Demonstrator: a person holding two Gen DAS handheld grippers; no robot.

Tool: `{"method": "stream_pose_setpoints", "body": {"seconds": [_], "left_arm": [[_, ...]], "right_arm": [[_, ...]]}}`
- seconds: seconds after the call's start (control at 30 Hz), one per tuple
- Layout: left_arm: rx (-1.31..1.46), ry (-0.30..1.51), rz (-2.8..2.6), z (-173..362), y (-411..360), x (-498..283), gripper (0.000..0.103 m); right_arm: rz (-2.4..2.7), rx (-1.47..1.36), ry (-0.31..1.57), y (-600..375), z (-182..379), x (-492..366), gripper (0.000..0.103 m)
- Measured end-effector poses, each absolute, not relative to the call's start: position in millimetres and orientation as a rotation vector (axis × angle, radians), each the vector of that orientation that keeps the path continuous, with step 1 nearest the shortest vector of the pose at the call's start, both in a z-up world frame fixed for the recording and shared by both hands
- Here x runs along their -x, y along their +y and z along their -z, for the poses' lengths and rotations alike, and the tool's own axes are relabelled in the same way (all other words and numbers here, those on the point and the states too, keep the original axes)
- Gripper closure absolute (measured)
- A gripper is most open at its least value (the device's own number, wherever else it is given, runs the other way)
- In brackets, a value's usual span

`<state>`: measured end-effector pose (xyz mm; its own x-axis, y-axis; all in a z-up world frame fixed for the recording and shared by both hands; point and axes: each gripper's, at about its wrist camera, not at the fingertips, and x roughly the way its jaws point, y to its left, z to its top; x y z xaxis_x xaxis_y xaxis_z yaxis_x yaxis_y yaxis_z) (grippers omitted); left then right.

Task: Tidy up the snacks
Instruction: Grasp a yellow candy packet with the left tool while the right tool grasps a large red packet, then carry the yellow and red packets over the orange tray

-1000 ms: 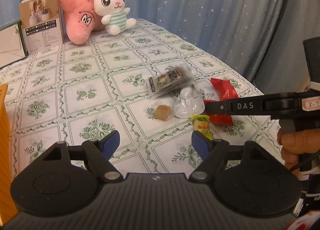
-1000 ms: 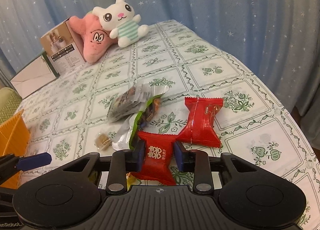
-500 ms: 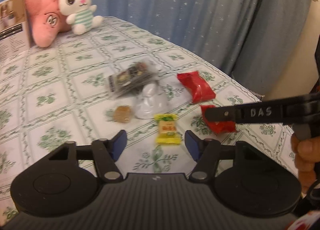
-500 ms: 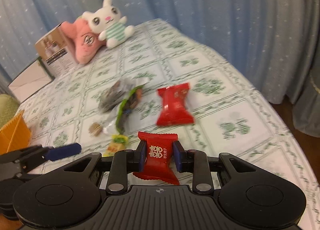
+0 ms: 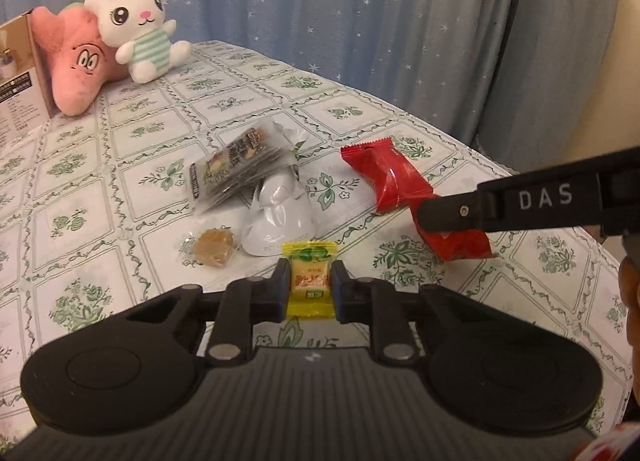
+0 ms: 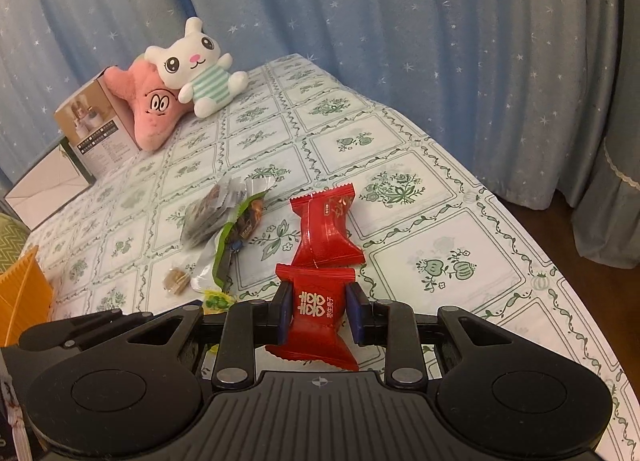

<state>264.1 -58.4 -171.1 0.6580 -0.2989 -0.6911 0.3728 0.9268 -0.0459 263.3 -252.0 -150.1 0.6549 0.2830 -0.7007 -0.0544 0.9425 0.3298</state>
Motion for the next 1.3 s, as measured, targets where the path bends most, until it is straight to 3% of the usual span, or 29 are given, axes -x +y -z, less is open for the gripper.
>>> {"method": "stream_pose_setpoints", "body": {"seconds": [0.67,1.3], "left_arm": [[0.080,0.713,0.134,95.4,27.9,-181.8,0.085],[0.107,0.657,-0.063,14.7,120.9,-106.1,0.085]], "right_arm": [[-0.376,-0.237,0.696,-184.8,95.7,-207.1,0.074],[-0.598,-0.122,0.674,-85.9,35.7,-149.2,0.074]]}}
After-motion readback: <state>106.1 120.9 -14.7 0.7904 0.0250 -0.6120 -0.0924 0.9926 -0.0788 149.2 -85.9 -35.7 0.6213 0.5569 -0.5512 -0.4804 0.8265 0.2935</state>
